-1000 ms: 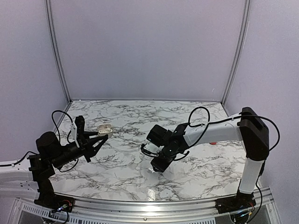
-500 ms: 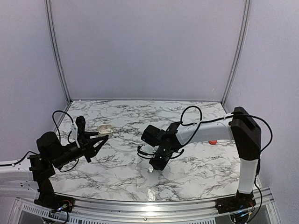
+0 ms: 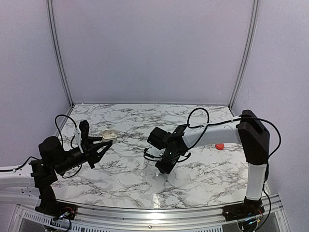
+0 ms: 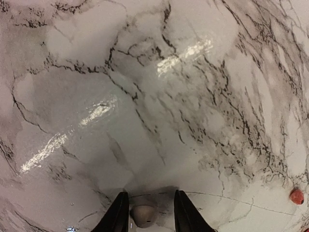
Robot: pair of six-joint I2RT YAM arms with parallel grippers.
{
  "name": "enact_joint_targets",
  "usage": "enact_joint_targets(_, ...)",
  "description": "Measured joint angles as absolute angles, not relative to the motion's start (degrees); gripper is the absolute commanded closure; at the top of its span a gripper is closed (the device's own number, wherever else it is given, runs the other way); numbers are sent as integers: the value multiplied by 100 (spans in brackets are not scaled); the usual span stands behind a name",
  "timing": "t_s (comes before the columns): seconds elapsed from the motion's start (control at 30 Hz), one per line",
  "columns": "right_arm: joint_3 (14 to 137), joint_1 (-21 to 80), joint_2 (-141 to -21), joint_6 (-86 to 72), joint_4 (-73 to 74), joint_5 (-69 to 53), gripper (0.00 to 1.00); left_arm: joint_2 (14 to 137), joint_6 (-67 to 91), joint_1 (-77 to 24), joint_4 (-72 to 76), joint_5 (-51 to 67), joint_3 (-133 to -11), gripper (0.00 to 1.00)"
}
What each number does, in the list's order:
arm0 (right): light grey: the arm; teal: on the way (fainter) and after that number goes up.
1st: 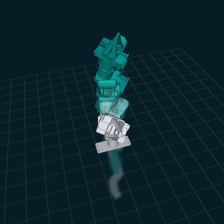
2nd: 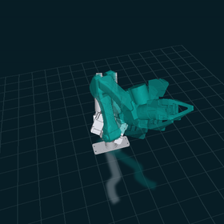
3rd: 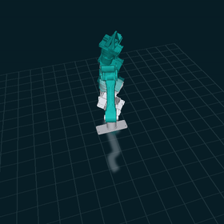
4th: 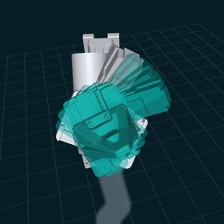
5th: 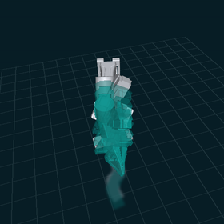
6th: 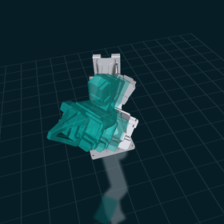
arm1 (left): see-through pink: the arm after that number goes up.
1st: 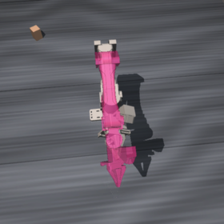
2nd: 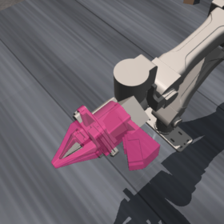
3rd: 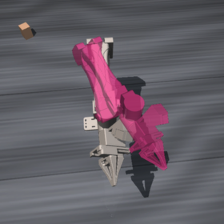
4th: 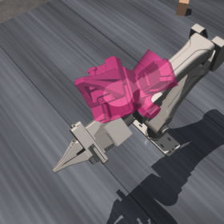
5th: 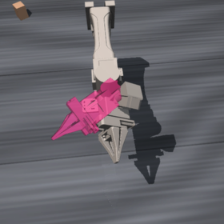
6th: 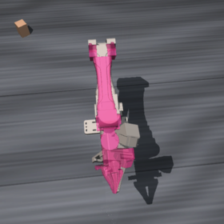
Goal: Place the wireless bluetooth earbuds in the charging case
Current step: Pick up the left earbud from the center of the board.
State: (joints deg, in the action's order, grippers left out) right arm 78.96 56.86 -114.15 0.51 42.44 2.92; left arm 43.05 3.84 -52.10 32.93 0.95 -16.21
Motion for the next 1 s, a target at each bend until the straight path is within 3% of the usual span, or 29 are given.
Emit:
enact_joint_targets(0.57, 7922, 5682, -11415, 3, 4464, 134, 72, 4320, 366, -5205, 3293, 97, -1621, 100)
enact_joint_targets(1.0, 7959, 5695, -11415, 3, 4617, 115, 86, 4357, 364, -5205, 3293, 95, -1621, 100)
